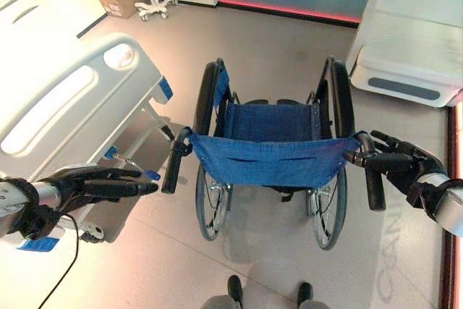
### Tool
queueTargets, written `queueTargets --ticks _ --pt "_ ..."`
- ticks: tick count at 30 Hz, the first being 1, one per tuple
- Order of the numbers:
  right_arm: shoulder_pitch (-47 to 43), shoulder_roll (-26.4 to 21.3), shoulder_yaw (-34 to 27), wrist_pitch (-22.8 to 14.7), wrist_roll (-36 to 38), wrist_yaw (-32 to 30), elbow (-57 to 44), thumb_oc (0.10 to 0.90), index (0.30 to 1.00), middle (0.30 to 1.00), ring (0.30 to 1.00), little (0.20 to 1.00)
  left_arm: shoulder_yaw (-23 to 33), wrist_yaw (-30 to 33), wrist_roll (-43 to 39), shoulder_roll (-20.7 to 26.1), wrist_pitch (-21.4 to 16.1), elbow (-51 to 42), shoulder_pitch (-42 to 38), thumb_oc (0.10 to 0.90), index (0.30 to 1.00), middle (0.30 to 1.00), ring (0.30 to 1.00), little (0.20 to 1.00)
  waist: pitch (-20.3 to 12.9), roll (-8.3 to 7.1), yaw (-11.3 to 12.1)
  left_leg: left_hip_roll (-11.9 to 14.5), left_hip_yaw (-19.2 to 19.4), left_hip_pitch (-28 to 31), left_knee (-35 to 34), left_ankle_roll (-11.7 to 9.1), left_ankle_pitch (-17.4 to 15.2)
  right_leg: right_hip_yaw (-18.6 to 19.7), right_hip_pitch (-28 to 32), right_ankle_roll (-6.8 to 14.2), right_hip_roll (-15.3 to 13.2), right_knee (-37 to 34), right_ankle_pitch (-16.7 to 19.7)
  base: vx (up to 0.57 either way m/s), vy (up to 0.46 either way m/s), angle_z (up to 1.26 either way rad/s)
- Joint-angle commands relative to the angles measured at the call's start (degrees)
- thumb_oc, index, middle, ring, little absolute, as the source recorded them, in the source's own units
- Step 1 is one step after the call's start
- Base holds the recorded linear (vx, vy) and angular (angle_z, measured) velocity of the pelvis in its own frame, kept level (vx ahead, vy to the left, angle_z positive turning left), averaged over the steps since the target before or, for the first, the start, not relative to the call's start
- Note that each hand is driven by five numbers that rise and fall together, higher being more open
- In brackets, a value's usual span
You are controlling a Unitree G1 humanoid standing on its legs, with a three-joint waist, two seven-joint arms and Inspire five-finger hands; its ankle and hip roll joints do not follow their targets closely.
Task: Push the wheelchair next to the bed
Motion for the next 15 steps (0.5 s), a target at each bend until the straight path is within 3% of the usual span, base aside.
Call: queueTargets --ticks 1,5,8,15 --pt "-5.35 -0.8 2.28 -3.51 -2.1 -1.36 0.06 0.8 0.9 0.9 0.9 0.9 1.4 5.97 -8.6 2.35 -3.6 3.8 -7.0 0.8 0.9 0.9 0.9 0.9 -1.6 -0.78 -1.84 0.88 -0.12 0.82 0.13 -2.59 -0.82 -0.86 -0.62 -0.3 1.51 0.04 2.36 0.0 0.0 0.0" --pt "-5.02 -0.09 2.84 -4.38 -3.67 -0.83 0.36 0.8 0.9 0.9 0.9 0.9 -3.87 10.17 -20.18 0.33 -3.53 1.07 -10.99 0.8 0.9 0.9 0.9 0.9 -1.16 -0.58 -2.0 1.2 0.18 0.74 0.13 -2.77 -0.59 -0.89 -0.87 -0.32 1.47 0.04 2.57 -0.02 -0.001 0.0" --pt "-5.3 0.49 3.97 -4.83 -4.29 -1.76 -0.21 0.8 0.9 0.9 0.9 0.9 -7.61 14.79 -24.23 -1.21 -4.54 -0.5 -13.83 0.8 0.9 0.9 0.9 0.9 -0.88 -0.56 -2.15 1.3 0.32 0.66 0.13 -2.8 -0.55 -0.78 -1.04 -0.38 1.52 0.04 2.59 -0.01 -0.001 0.0" --pt "-8.44 0.73 6.21 -4.79 -4.46 -2.95 0.96 0.8 0.9 0.9 0.9 0.9 -12.57 20.09 -25.08 -3.66 -5.77 -0.43 -18.7 0.8 0.9 0.9 0.9 0.9 -0.34 -0.62 -2.38 1.39 0.6 0.41 0.13 -2.79 -0.21 -0.32 -1.44 -0.59 1.71 0.04 2.74 -0.01 0.003 -0.02"
